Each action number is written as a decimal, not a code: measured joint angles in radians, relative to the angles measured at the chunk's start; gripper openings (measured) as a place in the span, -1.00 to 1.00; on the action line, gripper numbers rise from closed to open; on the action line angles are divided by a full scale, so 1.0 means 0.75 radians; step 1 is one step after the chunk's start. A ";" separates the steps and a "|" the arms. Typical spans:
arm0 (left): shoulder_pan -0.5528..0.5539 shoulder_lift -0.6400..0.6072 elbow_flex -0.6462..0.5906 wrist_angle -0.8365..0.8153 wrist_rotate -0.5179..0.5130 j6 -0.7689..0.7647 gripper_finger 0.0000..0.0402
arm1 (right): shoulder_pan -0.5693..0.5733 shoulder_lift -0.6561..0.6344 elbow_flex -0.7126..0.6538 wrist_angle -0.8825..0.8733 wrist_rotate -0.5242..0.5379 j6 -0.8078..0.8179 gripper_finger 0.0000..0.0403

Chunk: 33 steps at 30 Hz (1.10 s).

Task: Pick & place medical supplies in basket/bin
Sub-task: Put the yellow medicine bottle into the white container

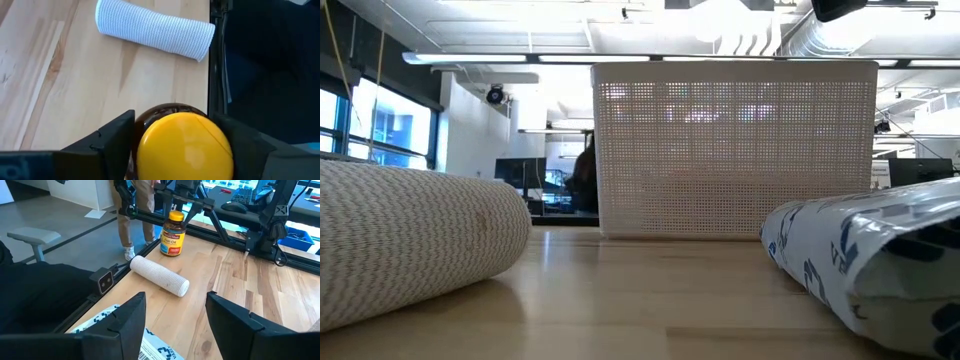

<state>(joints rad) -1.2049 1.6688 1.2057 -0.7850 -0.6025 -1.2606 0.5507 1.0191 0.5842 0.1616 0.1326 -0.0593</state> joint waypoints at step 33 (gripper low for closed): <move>-0.018 -0.104 0.136 -0.099 0.134 -0.028 0.05 | 0.000 0.000 0.000 -0.009 -0.019 -0.011 -0.02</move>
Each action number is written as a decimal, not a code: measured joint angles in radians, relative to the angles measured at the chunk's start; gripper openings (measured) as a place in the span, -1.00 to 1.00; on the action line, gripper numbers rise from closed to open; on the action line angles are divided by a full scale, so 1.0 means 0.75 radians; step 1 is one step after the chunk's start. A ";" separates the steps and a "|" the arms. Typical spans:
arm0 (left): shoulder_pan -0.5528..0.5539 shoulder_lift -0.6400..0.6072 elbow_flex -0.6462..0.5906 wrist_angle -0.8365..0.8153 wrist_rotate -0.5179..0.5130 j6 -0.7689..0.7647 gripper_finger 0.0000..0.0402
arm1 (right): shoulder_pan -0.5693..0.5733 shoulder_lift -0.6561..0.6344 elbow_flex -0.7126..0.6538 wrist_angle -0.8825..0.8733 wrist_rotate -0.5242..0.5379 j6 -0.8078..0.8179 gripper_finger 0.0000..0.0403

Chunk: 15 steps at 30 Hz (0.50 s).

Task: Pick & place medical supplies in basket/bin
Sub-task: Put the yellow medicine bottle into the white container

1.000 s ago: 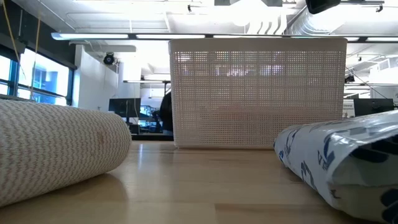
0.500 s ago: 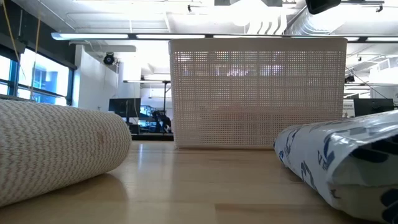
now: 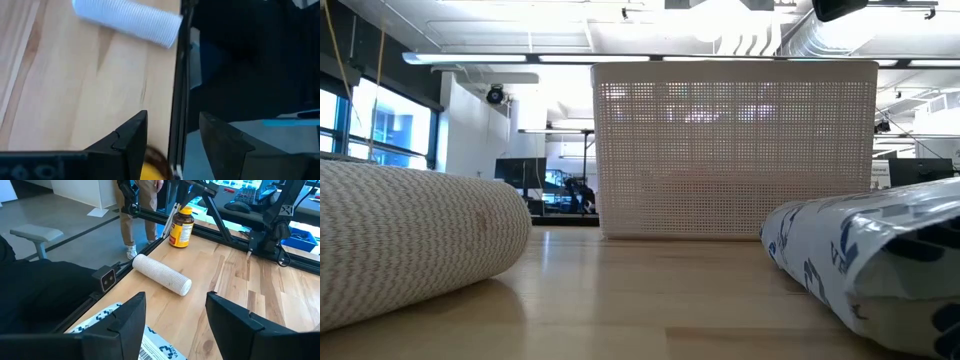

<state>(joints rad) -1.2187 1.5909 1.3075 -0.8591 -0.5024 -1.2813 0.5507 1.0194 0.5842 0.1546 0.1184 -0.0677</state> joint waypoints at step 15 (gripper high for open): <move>-0.008 -0.008 0.001 -0.079 0.119 -0.218 0.79 | 0.000 0.000 0.000 0.000 -0.003 0.000 -0.02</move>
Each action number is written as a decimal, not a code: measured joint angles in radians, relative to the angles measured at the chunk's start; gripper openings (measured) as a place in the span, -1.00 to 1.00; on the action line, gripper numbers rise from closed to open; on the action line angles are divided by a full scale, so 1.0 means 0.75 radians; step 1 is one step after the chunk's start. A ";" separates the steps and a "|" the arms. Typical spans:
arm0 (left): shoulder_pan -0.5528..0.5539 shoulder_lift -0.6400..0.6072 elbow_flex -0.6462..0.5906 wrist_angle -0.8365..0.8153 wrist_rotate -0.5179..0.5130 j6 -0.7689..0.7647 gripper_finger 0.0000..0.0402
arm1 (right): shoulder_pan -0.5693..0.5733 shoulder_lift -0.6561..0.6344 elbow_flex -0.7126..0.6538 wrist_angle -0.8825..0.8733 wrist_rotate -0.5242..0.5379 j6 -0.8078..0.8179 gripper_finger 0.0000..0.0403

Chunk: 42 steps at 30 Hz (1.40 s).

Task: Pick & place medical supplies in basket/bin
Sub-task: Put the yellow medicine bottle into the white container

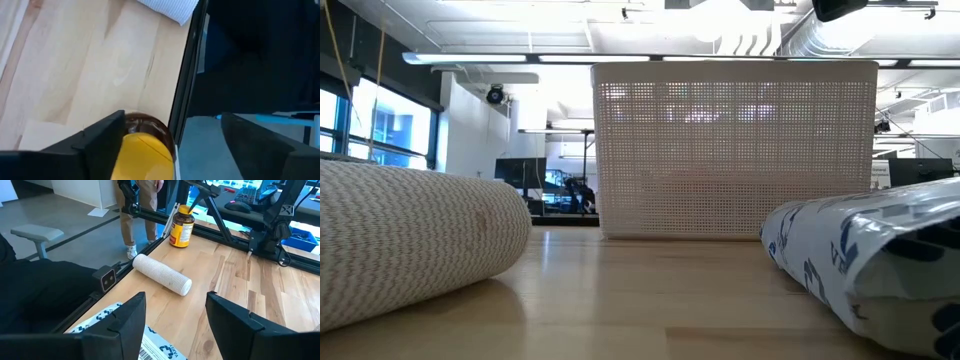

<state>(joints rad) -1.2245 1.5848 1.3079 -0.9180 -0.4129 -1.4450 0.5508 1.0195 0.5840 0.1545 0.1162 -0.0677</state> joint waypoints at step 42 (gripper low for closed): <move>0.000 0.080 0.002 -0.162 0.291 -0.128 0.85 | 0.000 0.000 0.000 0.000 -0.015 -0.001 -0.02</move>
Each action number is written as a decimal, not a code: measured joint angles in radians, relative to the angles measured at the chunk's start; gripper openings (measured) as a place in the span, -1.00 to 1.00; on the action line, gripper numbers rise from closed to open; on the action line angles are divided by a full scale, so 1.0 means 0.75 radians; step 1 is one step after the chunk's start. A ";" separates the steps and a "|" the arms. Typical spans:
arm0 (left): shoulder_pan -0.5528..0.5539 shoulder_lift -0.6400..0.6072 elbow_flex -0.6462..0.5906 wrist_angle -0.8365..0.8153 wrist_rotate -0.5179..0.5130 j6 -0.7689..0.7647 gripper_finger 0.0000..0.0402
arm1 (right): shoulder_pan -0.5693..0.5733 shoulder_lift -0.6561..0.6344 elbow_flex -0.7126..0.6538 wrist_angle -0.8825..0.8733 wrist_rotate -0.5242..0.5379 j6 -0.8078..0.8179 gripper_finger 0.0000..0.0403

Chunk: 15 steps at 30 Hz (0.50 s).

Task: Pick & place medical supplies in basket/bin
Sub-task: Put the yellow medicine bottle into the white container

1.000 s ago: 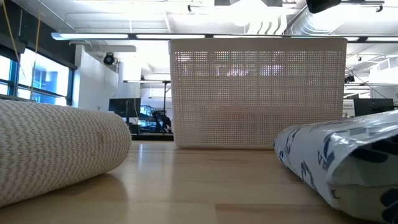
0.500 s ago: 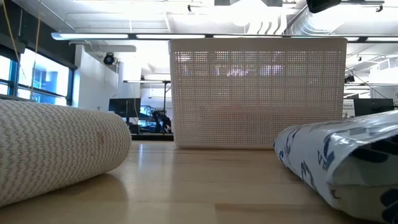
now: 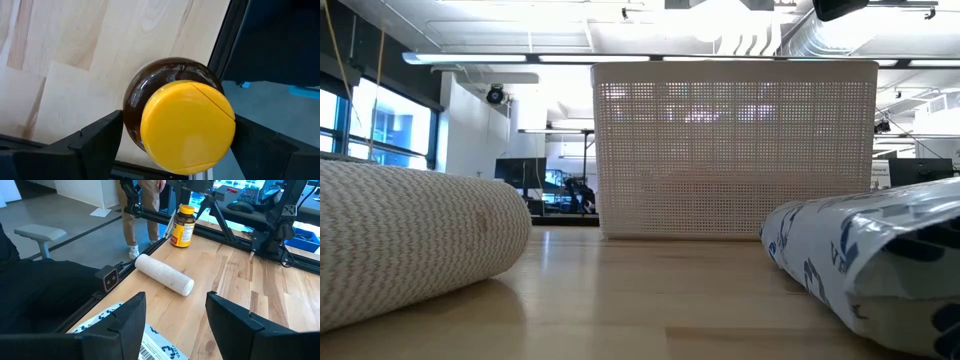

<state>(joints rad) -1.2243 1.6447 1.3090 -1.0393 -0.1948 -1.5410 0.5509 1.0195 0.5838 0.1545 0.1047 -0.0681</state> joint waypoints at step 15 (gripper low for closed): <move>0.001 0.000 0.000 -0.011 -0.001 0.012 0.72 | 0.000 0.000 0.000 0.000 0.000 0.000 -0.02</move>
<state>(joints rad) -1.2240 1.6447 1.3090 -1.0477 -0.1955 -1.5318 0.5510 1.0195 0.5838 0.1545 0.1049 -0.0681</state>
